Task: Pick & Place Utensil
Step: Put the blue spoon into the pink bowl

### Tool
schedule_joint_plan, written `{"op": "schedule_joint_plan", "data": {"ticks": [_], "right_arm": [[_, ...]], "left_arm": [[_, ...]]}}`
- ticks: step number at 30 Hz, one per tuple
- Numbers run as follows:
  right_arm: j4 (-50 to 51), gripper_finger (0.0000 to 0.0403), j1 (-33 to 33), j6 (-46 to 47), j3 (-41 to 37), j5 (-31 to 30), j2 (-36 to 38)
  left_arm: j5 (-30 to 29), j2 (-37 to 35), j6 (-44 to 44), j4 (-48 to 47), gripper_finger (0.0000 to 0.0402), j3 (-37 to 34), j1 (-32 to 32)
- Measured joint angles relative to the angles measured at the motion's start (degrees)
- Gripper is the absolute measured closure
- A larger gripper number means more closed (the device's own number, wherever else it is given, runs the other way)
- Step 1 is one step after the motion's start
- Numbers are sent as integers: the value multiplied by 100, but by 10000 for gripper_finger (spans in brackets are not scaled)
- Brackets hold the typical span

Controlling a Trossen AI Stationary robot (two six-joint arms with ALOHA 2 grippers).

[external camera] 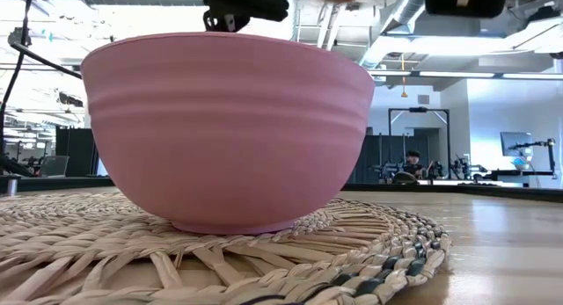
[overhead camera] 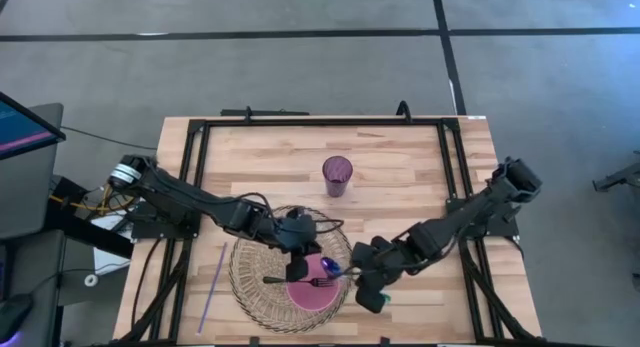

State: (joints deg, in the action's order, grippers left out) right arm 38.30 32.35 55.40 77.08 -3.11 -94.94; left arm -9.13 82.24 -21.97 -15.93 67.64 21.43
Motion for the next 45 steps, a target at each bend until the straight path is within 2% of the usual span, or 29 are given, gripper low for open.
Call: {"op": "schedule_joint_plan", "data": {"ticks": [4, 7, 10, 14, 16, 22, 26, 36, 42, 45], "right_arm": [[-251, 398, -153, 89, 0, 458, -202], [-601, 398, -302, 147, 0, 911, -387], [-940, 398, -485, 151, 0, 1360, -576], [-1164, 398, -772, 167, 0, 1799, -750], [-1102, 398, -904, 257, -1, 2028, -774], [-1170, 397, -1225, 690, 0, 2644, -922], [-1287, 397, -1359, 825, 3, 3014, -1155], [-1411, 396, -1696, 759, 0, 3447, -1327], [-1369, 389, -1680, 719, 0, 3451, -1327], [-1369, 388, -1653, 719, 0, 3436, -1327]], "left_arm": [[-493, -129, 362, -244, 394, 2, 11], [-815, -217, 532, -521, 395, 4, 4], [-763, -232, 529, -755, 394, -55, 34], [-214, -230, 506, -762, 396, -411, 214], [-134, -230, 506, -731, 395, -593, 332], [-658, -231, 532, -668, 396, -686, 527], [-762, -216, 528, -615, 396, -686, 514], [-721, -74, 501, -535, 396, -720, 666], [-195, -77, 504, -379, 393, -975, 678], [-142, -77, 528, -166, 396, -1115, 678]]}}
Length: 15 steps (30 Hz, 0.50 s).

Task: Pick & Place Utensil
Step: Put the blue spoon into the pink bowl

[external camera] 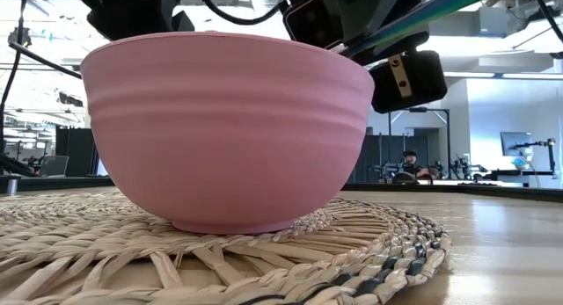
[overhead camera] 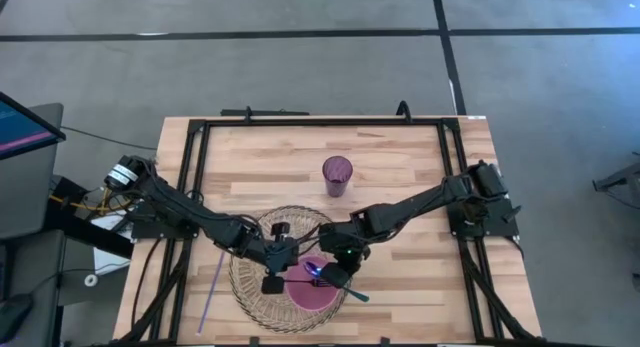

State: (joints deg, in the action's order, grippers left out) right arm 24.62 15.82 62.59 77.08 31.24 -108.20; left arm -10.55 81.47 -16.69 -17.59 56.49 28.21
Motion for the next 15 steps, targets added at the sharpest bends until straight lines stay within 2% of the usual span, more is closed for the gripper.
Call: {"op": "schedule_joint_plan", "data": {"ticks": [8, 15], "right_arm": [[14, 387, -7, -26, -2, -89, -135], [-201, 388, -105, -77, 2, 228, -361]], "left_arm": [[5, 0, 135, 164, 393, -19, 2], [-3, 2, 142, 241, 393, -17, 0]]}}
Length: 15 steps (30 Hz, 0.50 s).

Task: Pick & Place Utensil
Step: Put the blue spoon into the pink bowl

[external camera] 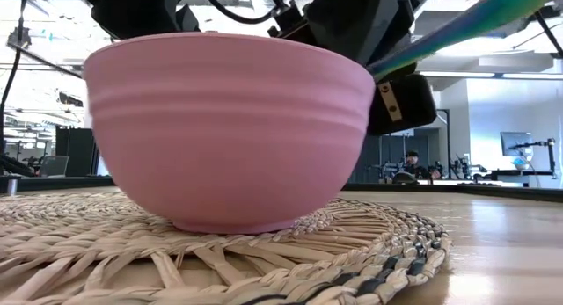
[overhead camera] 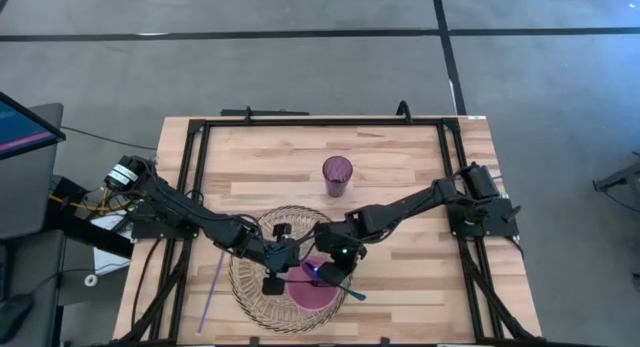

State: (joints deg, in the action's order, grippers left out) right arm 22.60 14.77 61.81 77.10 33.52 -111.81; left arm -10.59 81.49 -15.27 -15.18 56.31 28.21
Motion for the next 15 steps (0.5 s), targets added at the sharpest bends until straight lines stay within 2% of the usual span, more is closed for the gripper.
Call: {"op": "schedule_joint_plan", "data": {"ticks": [15], "right_arm": [[-148, 363, -66, -30, -2, 98, -2]], "left_arm": [[-5, 0, -17, 16, 394, 6, 0]]}}
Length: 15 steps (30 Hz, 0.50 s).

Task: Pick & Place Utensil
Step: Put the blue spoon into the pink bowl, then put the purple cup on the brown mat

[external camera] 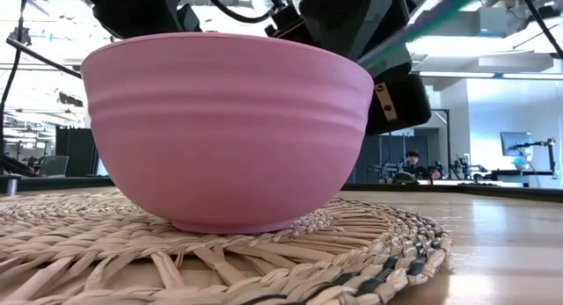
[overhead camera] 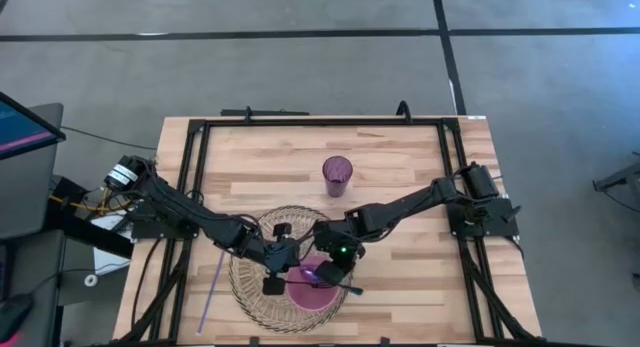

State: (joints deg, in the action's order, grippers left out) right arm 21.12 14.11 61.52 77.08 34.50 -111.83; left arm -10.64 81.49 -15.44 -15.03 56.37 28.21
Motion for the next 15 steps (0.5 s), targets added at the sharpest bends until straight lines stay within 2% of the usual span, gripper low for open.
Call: {"op": "schedule_joint_plan", "data": {"ticks": [15], "right_arm": [[-107, 351, -107, -59, 0, 2, 0]], "left_arm": [[1, 0, 0, -12, 396, 3, -2]]}}
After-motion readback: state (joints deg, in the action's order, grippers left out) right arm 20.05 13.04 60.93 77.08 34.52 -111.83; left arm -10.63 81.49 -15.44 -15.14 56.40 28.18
